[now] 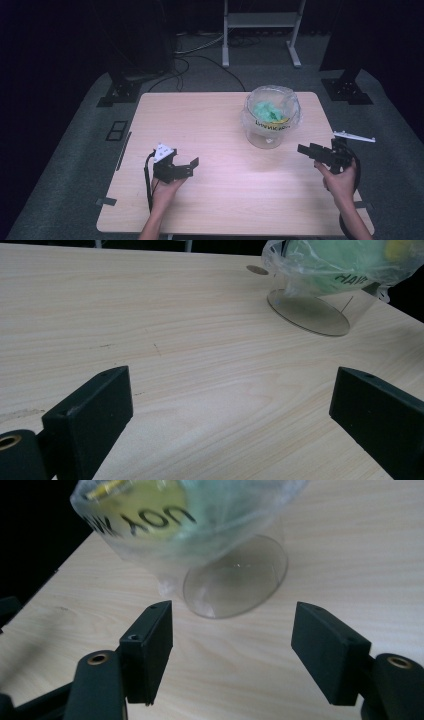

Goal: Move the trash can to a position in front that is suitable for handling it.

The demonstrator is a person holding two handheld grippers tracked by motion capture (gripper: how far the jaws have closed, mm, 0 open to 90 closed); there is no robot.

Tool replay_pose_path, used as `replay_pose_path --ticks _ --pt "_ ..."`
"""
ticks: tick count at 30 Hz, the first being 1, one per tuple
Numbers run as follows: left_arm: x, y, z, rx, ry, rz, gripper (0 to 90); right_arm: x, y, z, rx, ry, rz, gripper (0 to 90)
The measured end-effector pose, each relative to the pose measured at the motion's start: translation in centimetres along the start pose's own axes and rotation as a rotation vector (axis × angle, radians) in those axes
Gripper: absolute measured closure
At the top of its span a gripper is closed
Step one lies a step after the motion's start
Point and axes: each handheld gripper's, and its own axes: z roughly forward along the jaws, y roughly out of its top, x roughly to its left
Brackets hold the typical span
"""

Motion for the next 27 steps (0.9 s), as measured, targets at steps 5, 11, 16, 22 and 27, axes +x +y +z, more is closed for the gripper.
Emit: replay_pose_path --ticks 5,11,16,22,27 --pt "0.0 0.1 -0.1 -0.004 0.001 0.002 2.6 0.9 2.4 0.2 -0.026 0.019 -0.003 32.3" --pt "0.1 0.0 -0.1 -0.005 0.002 -0.004 2.5 1.6 5.1 0.5 -0.053 0.024 0.003 32.3" --pt "0.1 0.0 -0.1 -0.005 0.004 -0.008 2.5 1.9 7.1 1.1 -0.068 0.029 0.033 32.4" --pt "0.4 0.0 -0.2 -0.006 0.007 -0.007 2.5 2.4 9.0 2.8 -0.040 -0.012 0.054 32.4" --pt "0.5 0.0 -0.3 -0.007 0.011 -0.014 2.5 2.6 9.6 4.6 0.004 -0.066 0.062 37.4"
